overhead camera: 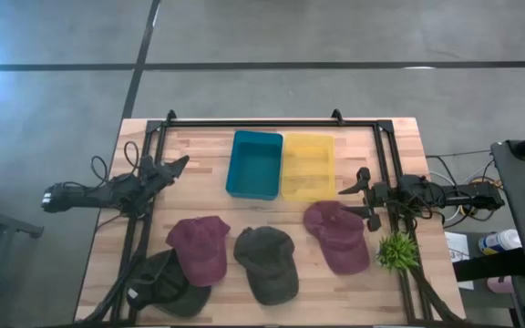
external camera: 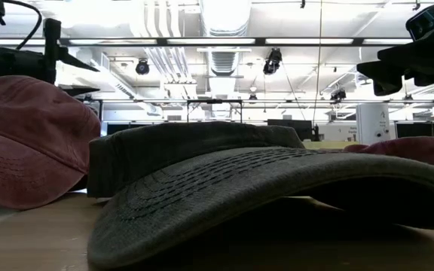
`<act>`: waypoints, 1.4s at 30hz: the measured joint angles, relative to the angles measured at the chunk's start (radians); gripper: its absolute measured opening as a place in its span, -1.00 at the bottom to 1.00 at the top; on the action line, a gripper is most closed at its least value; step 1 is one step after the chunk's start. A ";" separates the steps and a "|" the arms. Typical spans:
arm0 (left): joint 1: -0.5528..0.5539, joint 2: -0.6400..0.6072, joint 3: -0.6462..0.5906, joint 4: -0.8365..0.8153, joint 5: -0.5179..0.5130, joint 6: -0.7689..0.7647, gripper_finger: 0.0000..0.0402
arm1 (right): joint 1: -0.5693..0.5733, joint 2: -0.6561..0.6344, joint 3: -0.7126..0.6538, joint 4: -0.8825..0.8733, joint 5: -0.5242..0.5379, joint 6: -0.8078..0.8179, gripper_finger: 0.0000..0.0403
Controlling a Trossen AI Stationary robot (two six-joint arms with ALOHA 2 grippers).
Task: Pick & Place hat
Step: Put the right black cap into the yellow bin
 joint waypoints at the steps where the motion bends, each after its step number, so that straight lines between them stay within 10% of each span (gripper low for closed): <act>1: 0.000 0.000 0.001 -0.004 0.028 -0.003 -0.20 | 0.000 0.000 0.000 0.000 0.000 0.000 0.09; 10: 0.000 0.002 0.004 0.003 0.289 -0.023 -0.20 | 0.000 0.000 0.000 0.000 0.000 -0.008 0.09; 25: 0.000 0.076 0.047 0.159 0.218 -0.058 -0.20 | -0.001 0.000 0.000 0.169 0.157 0.058 0.09; 42: -0.007 0.848 0.405 0.293 0.263 -0.099 -0.20 | -0.002 -0.002 0.000 0.619 0.143 0.728 0.09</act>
